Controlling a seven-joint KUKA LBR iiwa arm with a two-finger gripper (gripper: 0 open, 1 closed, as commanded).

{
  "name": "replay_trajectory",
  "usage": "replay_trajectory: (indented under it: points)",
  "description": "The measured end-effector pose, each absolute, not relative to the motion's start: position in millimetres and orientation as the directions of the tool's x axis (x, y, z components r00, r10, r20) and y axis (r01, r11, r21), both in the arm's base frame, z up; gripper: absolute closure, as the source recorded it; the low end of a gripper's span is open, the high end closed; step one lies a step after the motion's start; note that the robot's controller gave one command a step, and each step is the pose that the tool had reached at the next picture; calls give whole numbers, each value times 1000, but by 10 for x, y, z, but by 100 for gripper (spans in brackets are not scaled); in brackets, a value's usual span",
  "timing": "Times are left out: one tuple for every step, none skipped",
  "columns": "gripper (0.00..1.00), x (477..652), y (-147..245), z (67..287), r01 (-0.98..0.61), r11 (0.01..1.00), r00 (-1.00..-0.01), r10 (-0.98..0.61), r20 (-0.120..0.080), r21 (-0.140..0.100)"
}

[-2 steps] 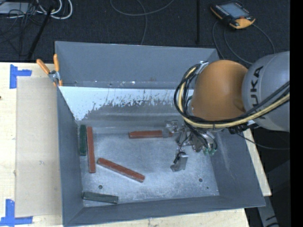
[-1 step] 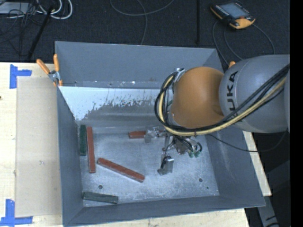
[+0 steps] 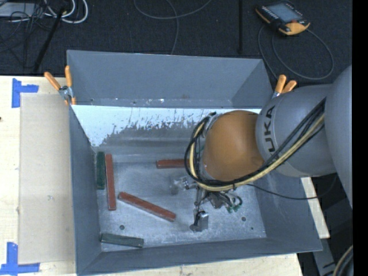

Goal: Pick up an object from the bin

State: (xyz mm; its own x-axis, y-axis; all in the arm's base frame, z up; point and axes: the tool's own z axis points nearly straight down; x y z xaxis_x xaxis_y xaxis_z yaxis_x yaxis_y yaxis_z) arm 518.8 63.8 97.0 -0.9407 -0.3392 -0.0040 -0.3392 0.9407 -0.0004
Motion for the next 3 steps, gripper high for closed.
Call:
replay_trajectory:
  points:
    - [0, 5112, 807, 777, -276, 961, -961, -276, 9, 2]
    - [100, 5308, 1247, 699, -378, 926, -926, -378, 0, 0]
    - [100, 5307, 1247, 698, -378, 926, -926, -378, 0, 0]
